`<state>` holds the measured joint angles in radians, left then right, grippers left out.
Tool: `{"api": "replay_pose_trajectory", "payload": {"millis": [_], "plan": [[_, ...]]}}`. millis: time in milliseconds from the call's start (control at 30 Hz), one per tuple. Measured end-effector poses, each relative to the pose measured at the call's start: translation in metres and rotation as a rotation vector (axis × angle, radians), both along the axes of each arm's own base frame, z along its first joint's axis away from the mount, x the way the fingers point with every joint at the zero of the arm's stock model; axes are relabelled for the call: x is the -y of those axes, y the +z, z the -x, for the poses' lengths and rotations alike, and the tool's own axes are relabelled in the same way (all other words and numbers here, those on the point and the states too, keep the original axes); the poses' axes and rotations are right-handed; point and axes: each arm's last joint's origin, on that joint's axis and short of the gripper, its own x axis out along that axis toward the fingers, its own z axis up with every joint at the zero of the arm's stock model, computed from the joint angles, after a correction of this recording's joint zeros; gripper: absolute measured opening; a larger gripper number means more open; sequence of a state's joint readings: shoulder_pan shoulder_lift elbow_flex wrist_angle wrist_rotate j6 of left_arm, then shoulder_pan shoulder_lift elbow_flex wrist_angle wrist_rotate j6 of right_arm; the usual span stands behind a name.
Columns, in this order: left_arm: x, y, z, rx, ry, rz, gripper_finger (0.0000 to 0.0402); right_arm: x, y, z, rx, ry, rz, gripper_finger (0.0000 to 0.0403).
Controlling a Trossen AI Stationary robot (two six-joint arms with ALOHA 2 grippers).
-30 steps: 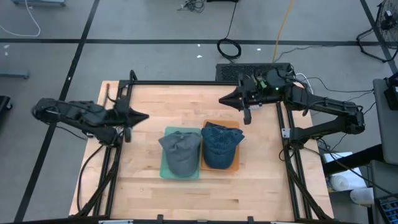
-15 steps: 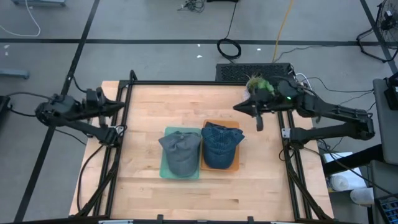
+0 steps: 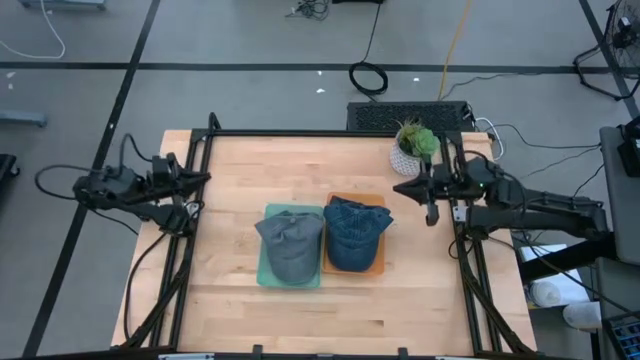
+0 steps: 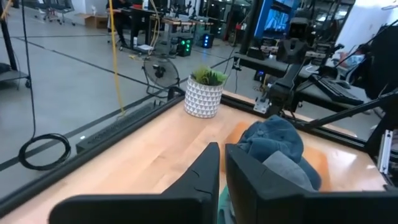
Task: Pick & Place hat
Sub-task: Return to Home Position
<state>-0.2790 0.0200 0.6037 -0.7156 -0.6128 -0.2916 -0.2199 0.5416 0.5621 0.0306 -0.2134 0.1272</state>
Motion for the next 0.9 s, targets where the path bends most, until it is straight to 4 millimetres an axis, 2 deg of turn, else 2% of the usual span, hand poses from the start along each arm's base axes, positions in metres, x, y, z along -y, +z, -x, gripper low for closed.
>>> {"api": "replay_pose_trajectory", "payload": {"millis": [267, 367, 500, 667, 900], "plan": [[0.006, -0.027, -0.021, 0.005, -0.007, 0.007, 0.0009, -0.002, -0.061, 0.011, 0.054, -0.001, -0.112, 0.0000], [0.008, -0.039, -0.029, -0.014, -0.005, 0.021, 0.0004, -0.003, -0.078, 0.014, 0.109, 0.003, -0.142, 0.0000], [0.010, -0.054, -0.037, -0.027, 0.016, 0.041, 0.0021, -0.003, -0.090, 0.017, 0.147, -0.020, -0.131, 0.0000], [0.011, -0.062, -0.040, -0.038, 0.036, 0.055, 0.0044, -0.001, -0.104, 0.020, 0.130, -0.109, -0.093, 0.0000], [0.011, -0.074, -0.044, -0.048, 0.093, 0.083, 0.0051, 0.002, -0.105, 0.022, 0.150, -0.213, -0.078, 0.0000]]}}
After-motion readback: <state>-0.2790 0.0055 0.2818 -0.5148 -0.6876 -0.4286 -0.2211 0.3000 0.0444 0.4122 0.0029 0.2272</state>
